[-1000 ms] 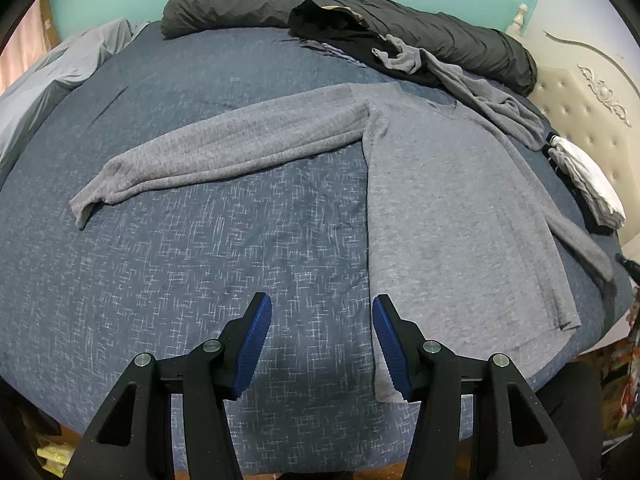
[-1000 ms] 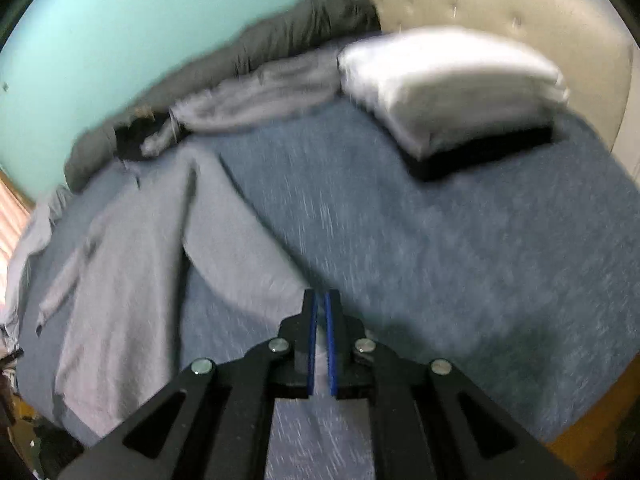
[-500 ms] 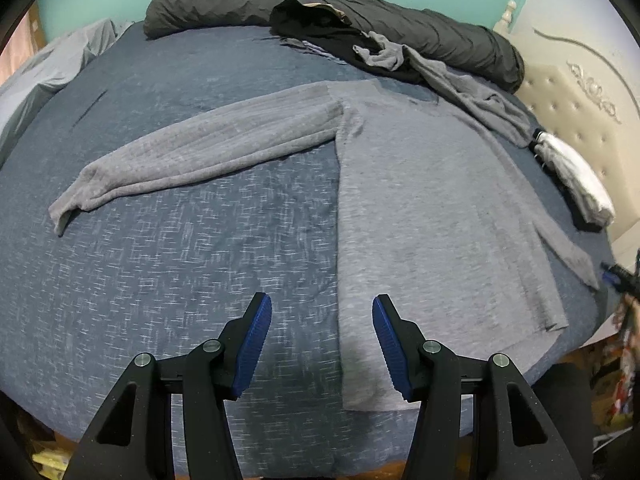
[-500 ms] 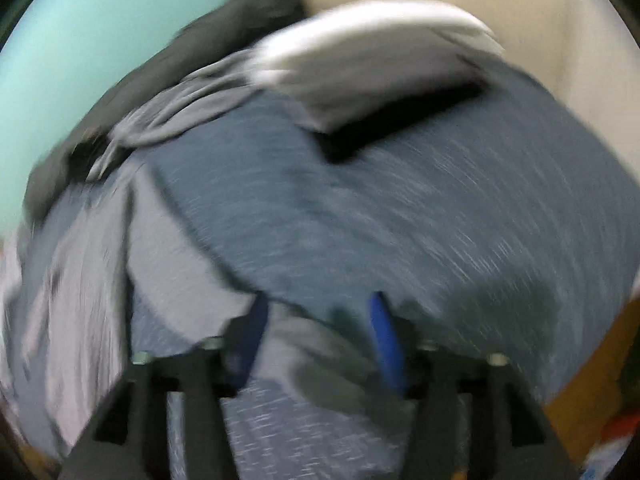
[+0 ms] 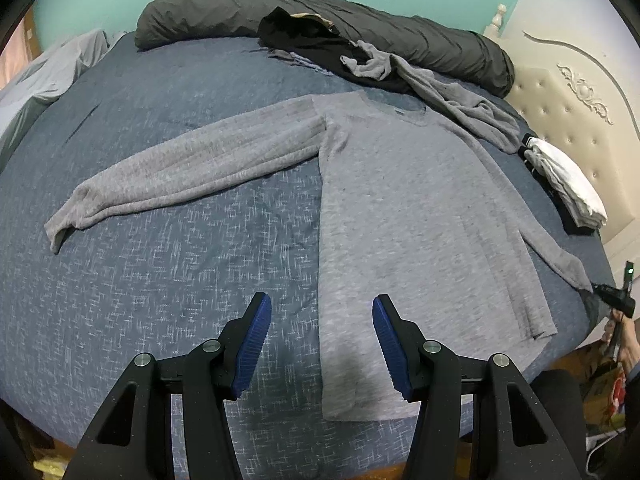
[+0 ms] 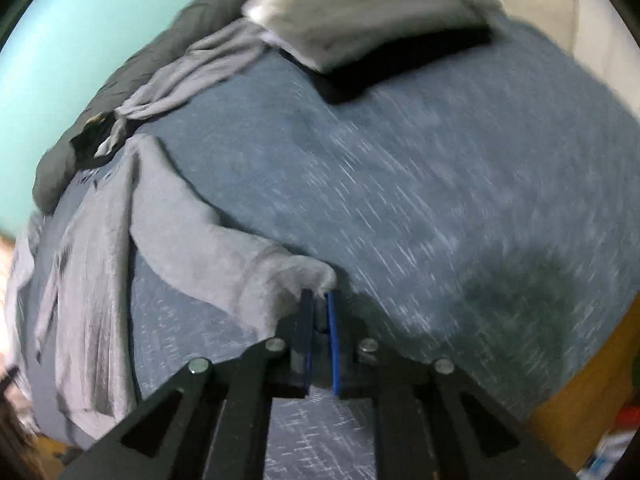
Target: Fold clothes
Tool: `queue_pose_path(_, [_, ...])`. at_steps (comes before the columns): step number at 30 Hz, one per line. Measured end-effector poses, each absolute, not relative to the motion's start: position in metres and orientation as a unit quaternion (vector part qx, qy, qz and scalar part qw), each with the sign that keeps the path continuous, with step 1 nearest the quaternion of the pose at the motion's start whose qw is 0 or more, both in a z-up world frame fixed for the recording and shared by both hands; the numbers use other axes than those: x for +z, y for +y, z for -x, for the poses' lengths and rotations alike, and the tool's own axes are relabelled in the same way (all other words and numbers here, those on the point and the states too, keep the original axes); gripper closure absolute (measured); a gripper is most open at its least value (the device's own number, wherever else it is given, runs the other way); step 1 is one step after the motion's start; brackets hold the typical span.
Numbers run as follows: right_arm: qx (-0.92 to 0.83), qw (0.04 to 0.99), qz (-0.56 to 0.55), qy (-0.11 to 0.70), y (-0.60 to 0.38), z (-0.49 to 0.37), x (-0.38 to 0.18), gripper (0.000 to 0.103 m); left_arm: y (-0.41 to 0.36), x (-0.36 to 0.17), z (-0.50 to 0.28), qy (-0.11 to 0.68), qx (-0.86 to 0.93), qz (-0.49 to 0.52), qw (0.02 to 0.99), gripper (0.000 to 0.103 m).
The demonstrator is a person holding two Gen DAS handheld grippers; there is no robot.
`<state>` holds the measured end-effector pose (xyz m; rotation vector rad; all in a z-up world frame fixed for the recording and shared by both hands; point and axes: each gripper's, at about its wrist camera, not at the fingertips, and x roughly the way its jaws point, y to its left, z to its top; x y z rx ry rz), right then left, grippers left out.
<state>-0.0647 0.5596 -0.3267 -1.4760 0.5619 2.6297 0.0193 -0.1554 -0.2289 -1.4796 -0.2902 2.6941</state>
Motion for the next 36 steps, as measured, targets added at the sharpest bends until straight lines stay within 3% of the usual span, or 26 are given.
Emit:
queue_pose_path(7, [0.907,0.034,0.404,0.112,0.556,0.062,-0.253,0.097,-0.156,-0.216,-0.024,-0.095,0.879,0.466,0.031,0.046])
queue_pose_path(14, [0.866,0.047,0.476,0.143,0.575,0.059,-0.313,0.097,-0.157,-0.218,-0.022,-0.096,0.877,0.469,0.033,0.046])
queue_pose_path(17, [0.855,0.075,0.474,0.199,0.599,0.049,-0.326,0.083,-0.157,-0.218,-0.022,-0.093,0.877,0.471,0.030,0.046])
queue_pose_path(19, [0.847,0.083,0.466,0.240,0.613,0.043,-0.331,0.058,-0.158,-0.219,-0.020,-0.096,0.876,0.472,0.028,0.044])
queue_pose_path(21, [0.840,0.077,0.452,0.290,0.623,0.036,-0.335,0.051,-0.158,-0.221,-0.019,-0.096,0.875,0.473,0.027,0.044])
queue_pose_path(25, [0.824,0.064,0.458,0.327,0.620,0.039,-0.346,0.051,-0.147,-0.223,-0.016,-0.085,0.874,0.477,0.034,0.043])
queue_pose_path(33, [0.813,0.041,0.497,0.300,0.585,0.049,-0.359,0.051,-0.133,-0.218,-0.012,-0.081,0.875,0.475,0.045,0.043])
queue_pose_path(35, [0.824,0.046,0.491,0.277,0.578,0.050,-0.354,0.067,-0.132,-0.217,-0.012,-0.081,0.876,0.474,0.045,0.043])
queue_pose_path(36, [0.831,0.048,0.488,0.265,0.574,0.050,-0.350,0.086,-0.132,-0.216,-0.012,-0.080,0.876,0.473,0.045,0.043])
